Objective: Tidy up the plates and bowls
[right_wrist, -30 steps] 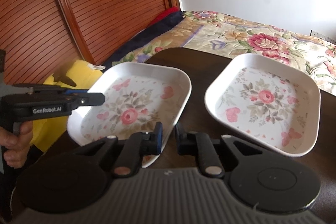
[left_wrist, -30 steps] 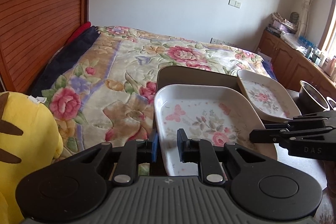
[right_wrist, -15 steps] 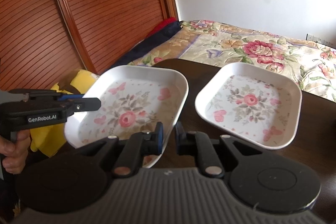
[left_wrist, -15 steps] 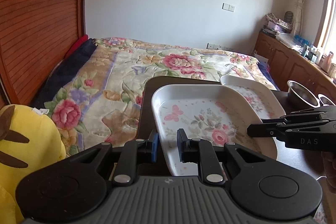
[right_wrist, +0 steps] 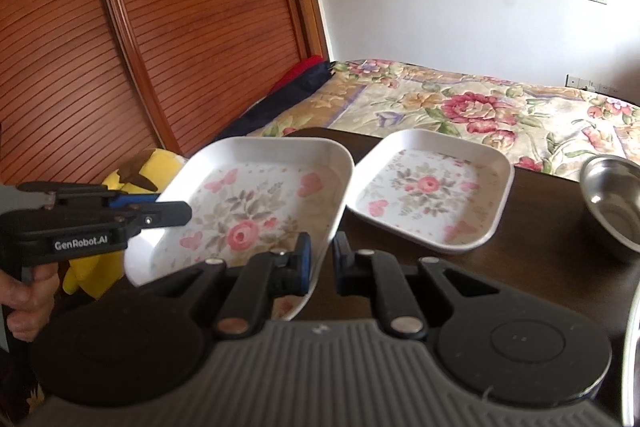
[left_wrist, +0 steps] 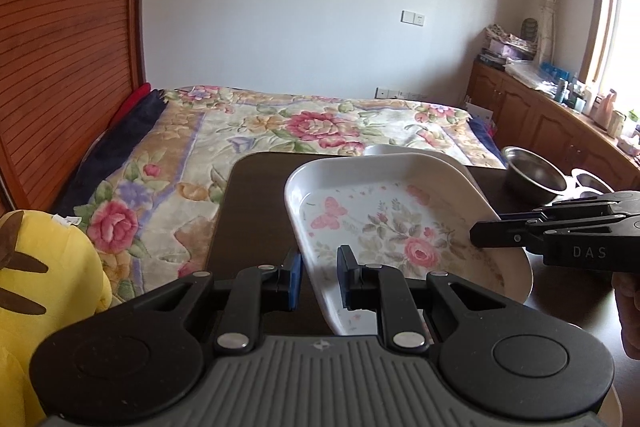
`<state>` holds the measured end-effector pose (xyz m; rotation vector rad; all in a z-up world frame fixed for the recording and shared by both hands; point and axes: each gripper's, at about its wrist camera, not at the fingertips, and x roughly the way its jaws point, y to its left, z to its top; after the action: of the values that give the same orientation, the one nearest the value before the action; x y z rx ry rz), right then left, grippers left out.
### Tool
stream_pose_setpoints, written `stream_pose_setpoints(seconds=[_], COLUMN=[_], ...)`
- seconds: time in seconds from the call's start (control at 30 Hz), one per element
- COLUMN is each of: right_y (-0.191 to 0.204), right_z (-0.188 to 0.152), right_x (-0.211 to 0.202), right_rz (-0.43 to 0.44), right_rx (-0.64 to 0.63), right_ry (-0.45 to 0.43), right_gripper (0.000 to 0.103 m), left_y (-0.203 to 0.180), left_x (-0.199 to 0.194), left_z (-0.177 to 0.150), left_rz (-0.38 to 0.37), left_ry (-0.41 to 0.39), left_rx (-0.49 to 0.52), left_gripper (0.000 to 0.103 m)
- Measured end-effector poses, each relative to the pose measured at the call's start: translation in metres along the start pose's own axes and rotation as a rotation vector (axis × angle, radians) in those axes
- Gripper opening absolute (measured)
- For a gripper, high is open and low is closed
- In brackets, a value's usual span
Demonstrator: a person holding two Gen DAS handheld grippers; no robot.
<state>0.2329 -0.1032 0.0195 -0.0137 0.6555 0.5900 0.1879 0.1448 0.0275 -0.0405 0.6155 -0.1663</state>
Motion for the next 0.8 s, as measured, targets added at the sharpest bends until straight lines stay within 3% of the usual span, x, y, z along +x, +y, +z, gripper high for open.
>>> stream_pose_setpoints(seconds=[0.8], right_y=[-0.024], right_z=[-0.063], right_x=[-0.081], right_rz=[-0.066], right_rx=[0.047], right_ry=[-0.048], right_gripper=[0.013], left_y=[-0.081], left_x=[-0.041], left_z=[-0.048], left_rz=[-0.081], left_ry=[0.007], left_rx=[0.05], left_gripper=[0.02])
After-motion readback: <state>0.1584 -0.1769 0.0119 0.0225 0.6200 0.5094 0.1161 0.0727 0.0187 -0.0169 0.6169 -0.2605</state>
